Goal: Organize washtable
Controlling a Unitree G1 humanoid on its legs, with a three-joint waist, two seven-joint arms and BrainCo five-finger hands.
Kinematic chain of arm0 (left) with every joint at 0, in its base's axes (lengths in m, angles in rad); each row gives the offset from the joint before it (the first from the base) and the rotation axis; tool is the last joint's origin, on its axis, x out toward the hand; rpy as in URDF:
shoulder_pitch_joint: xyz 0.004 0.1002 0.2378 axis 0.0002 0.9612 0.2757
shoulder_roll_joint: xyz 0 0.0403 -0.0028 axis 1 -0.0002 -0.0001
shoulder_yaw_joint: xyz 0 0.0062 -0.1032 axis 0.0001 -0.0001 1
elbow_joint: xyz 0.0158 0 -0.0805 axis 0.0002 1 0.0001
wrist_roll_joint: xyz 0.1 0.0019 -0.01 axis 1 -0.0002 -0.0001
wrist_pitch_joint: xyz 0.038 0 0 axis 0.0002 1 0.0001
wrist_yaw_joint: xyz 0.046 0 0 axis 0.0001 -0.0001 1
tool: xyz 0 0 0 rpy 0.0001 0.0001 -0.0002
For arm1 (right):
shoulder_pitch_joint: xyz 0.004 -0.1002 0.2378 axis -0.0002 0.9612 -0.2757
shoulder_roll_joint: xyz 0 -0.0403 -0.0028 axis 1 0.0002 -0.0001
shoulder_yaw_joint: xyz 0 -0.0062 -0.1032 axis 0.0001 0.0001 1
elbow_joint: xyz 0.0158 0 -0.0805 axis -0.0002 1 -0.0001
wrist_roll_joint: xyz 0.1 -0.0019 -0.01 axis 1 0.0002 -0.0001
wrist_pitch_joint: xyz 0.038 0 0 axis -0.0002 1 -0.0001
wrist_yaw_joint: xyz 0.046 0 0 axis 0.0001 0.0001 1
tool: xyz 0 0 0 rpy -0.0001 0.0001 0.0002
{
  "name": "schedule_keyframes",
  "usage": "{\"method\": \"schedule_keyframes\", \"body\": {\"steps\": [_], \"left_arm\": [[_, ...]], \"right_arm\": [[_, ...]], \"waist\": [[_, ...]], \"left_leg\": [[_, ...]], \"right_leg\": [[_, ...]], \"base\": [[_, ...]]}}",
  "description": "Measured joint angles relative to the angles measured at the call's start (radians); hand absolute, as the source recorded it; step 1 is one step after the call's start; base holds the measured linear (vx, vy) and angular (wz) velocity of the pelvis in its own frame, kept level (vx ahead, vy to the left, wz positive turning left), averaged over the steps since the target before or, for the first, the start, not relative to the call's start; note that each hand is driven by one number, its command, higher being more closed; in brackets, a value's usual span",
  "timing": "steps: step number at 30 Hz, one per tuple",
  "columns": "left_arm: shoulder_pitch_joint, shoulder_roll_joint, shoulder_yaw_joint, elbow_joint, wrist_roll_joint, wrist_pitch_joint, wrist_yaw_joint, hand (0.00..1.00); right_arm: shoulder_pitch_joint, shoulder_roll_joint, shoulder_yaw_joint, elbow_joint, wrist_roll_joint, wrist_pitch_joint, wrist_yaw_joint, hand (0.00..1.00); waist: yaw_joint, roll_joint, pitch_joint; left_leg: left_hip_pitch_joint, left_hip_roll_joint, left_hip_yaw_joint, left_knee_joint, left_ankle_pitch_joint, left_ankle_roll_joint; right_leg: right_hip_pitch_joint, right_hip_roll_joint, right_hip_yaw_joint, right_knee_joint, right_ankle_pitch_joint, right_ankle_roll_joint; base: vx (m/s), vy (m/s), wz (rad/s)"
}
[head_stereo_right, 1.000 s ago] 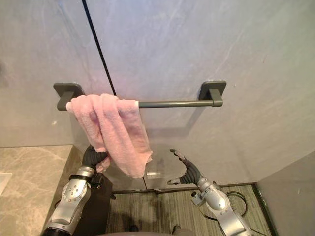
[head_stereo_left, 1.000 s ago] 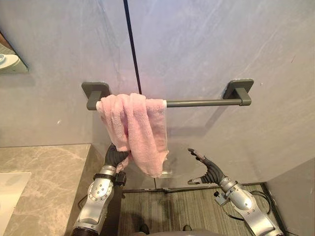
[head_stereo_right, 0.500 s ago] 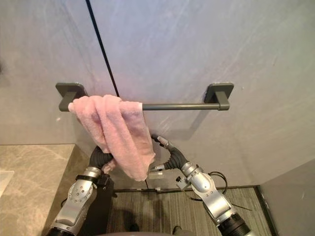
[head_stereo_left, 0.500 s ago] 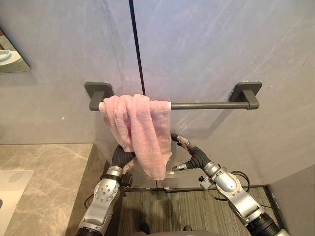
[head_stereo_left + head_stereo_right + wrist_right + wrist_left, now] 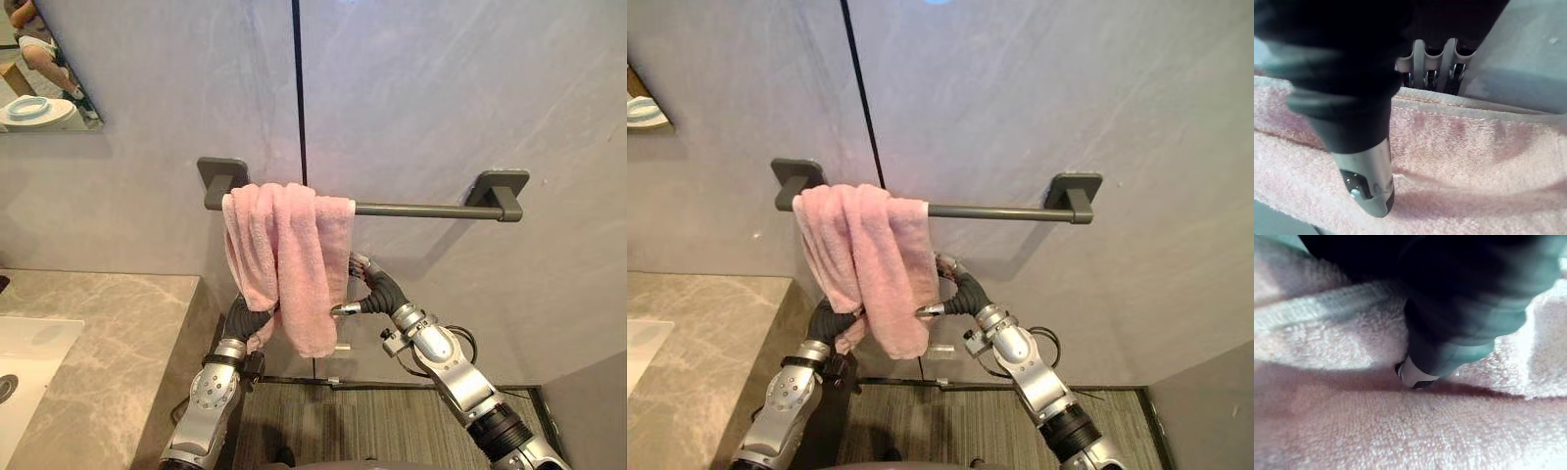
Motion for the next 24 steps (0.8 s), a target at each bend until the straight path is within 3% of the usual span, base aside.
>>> {"method": "schedule_keyframes", "body": {"steps": [5, 15, 16, 24], "left_arm": [[0.004, -0.001, 0.002, 0.0, 0.0, 0.0, 0.0, 1.0], [0.019, -0.001, 0.025, 0.0, 0.0, -0.003, -0.001, 1.0], [0.019, -0.001, 0.026, 0.0, 0.0, -0.003, -0.001, 1.0], [0.018, -0.001, 0.027, 0.0, -0.001, -0.014, -0.001, 1.0]], "right_arm": [[-0.002, 0.001, -0.041, 0.0, 0.002, 0.0, -0.004, 0.0], [-0.041, 0.002, -0.073, -0.005, 0.028, -0.002, -0.005, 0.0], [-0.047, 0.003, -0.073, -0.005, 0.028, -0.002, -0.005, 1.0], [-0.102, 0.008, -0.065, -0.014, 0.04, -0.002, -0.005, 1.0]], "waist": [[0.017, -0.005, -0.003], [0.02, -0.018, -0.011], [0.02, -0.018, -0.011], [0.021, -0.02, -0.012]], "left_leg": [[-0.002, 0.001, -0.001, -0.005, 0.002, -0.001], [-0.008, 0.001, -0.007, -0.005, 0.005, 0.0], [-0.009, 0.001, -0.007, -0.005, 0.006, 0.0], [-0.03, 0.014, -0.007, -0.006, 0.016, -0.004]], "right_leg": [[-0.003, 0.0, 0.0, 0.003, 0.0, 0.0], [-0.008, 0.001, -0.004, 0.004, 0.0, 0.0], [-0.009, 0.0, -0.004, 0.004, 0.001, 0.0], [-0.029, 0.002, -0.002, 0.001, 0.008, -0.005]], "base": [[-0.03, -0.005, 0.0], [0.0, -0.001, 0.01], [-0.03, -0.004, 0.01], [-0.02, -0.004, 0.0]]}}
